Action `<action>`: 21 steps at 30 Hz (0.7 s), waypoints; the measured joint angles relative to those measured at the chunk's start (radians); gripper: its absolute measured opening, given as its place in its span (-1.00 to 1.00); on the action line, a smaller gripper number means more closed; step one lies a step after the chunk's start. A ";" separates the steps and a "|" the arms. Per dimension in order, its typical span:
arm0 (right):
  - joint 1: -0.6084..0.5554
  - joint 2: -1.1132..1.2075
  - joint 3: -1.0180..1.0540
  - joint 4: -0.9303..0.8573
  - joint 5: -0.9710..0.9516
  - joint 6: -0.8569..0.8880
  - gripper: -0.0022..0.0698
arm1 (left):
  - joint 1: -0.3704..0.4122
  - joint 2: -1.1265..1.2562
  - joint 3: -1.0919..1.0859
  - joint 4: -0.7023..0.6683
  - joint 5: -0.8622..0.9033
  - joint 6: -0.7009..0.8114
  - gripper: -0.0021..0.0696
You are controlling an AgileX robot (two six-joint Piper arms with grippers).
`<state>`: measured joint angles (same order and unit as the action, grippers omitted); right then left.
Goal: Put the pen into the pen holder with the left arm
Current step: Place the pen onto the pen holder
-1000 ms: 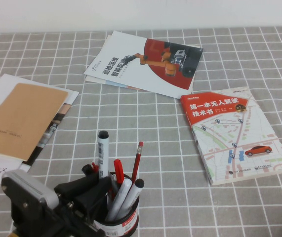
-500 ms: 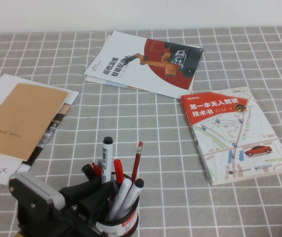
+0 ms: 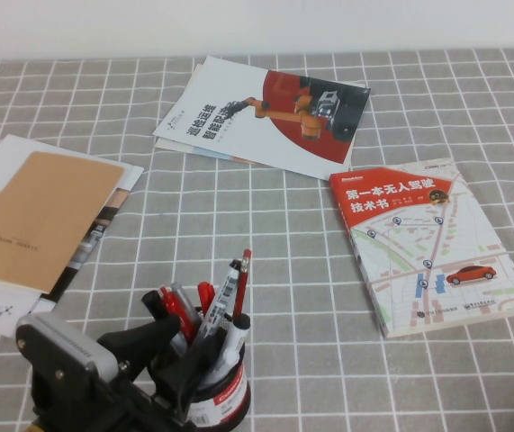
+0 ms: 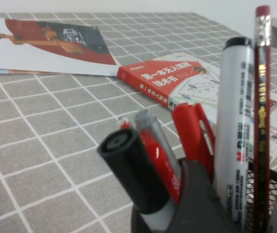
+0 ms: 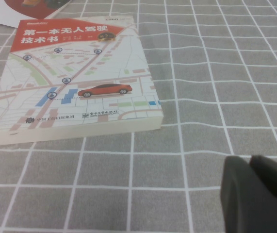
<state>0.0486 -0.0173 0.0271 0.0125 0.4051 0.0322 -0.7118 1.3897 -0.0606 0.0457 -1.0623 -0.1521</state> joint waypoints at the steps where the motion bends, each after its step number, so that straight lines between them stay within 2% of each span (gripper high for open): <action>1: 0.000 0.000 0.000 0.000 0.000 0.000 -0.98 | 0.000 -0.006 0.000 0.000 0.000 0.000 0.09; 5: 0.000 0.000 0.000 0.000 0.000 0.000 -0.98 | 0.000 -0.055 0.000 0.011 0.000 0.000 0.12; 13: 0.000 0.000 0.000 0.000 0.000 0.000 -0.98 | 0.000 -0.166 0.000 0.060 0.032 -0.049 -0.07; 16: 0.000 0.000 0.000 0.000 0.000 0.000 -0.98 | 0.000 -0.208 0.000 0.064 0.065 -0.104 -0.25; 21: 0.000 0.000 0.000 0.000 0.000 0.000 -0.98 | 0.000 -0.310 0.000 0.067 0.143 -0.163 -0.80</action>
<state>0.0486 -0.0173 0.0271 0.0125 0.4051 0.0322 -0.7118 1.0802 -0.0606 0.1131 -0.9191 -0.3149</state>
